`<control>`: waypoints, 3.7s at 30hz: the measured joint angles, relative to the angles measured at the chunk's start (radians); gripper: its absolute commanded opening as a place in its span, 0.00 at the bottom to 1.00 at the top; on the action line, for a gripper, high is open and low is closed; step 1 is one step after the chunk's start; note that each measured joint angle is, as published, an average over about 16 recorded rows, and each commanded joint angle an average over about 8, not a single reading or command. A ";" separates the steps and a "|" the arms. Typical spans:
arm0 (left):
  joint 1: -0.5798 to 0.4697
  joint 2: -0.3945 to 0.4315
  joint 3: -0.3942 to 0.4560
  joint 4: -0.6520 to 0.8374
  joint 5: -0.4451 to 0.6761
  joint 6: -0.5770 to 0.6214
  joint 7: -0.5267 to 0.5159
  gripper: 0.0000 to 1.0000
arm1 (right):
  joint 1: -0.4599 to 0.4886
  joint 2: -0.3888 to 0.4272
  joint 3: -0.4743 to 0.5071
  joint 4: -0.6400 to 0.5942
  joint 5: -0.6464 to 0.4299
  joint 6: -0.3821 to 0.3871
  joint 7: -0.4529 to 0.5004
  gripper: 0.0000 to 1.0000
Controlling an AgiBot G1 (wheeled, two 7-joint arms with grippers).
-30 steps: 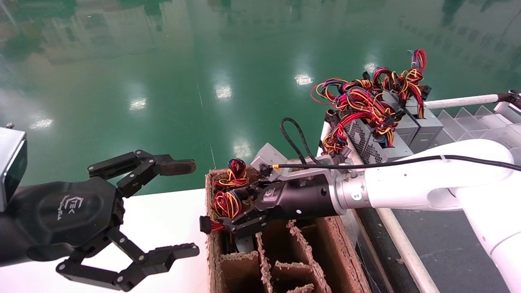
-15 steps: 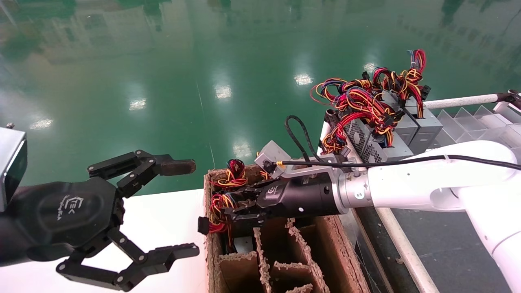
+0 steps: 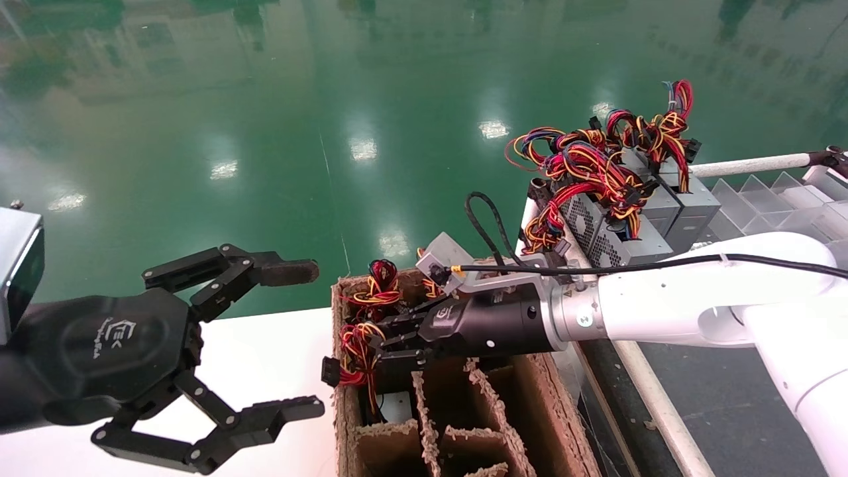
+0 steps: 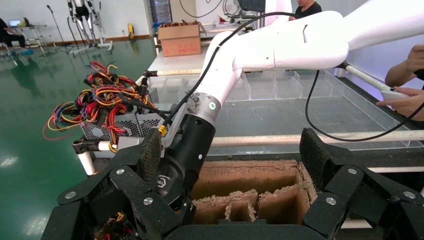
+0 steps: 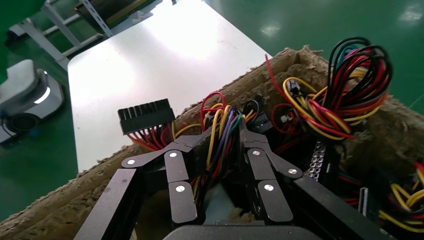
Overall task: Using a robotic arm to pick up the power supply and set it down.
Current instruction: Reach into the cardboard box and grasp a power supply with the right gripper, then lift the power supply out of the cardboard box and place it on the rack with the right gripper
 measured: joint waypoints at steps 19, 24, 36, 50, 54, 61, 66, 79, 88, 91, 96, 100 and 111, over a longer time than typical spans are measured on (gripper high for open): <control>0.000 0.000 0.000 0.000 0.000 0.000 0.000 1.00 | -0.013 0.109 0.083 -0.010 0.144 -0.158 -0.063 0.00; 0.000 0.000 0.000 0.000 0.000 0.000 0.000 1.00 | -0.017 0.174 0.125 0.025 0.219 -0.202 -0.058 0.00; 0.000 0.000 0.000 0.000 0.000 0.000 0.000 1.00 | -0.003 0.376 0.205 0.161 0.395 -0.235 0.015 0.00; 0.000 0.000 0.000 0.000 0.000 0.000 0.000 1.00 | 0.015 0.627 0.257 0.192 0.505 -0.231 0.042 0.00; 0.000 0.000 0.000 0.000 0.000 0.000 0.000 1.00 | 0.009 0.688 0.264 0.161 0.524 -0.234 0.027 0.00; 0.000 0.000 0.000 0.000 0.000 0.000 0.000 1.00 | -0.016 0.784 0.271 0.103 0.562 -0.238 -0.017 0.00; 0.000 0.000 0.000 0.000 0.000 0.000 0.000 1.00 | -0.032 0.836 0.268 0.068 0.581 -0.238 -0.051 0.00; 0.000 0.000 0.000 0.000 0.000 0.000 0.000 1.00 | -0.008 0.861 0.225 -0.038 0.546 -0.223 -0.124 0.00; 0.000 0.000 0.000 0.000 0.000 0.000 0.000 1.00 | 0.067 0.801 0.178 -0.130 0.467 -0.197 -0.161 0.00; 0.000 0.000 0.000 0.000 0.000 0.000 0.000 1.00 | 0.097 0.778 0.163 -0.160 0.439 -0.187 -0.171 0.00; 0.000 0.000 0.000 0.000 0.000 0.000 0.000 1.00 | 0.146 0.745 0.140 -0.209 0.398 -0.178 -0.187 0.00; 0.000 0.000 0.000 0.000 0.000 0.000 0.000 1.00 | 0.183 0.725 0.125 -0.243 0.370 -0.179 -0.198 0.00; 0.000 0.000 0.000 0.000 0.000 0.000 0.000 1.00 | 0.264 0.665 0.070 -0.314 0.282 -0.166 -0.215 0.00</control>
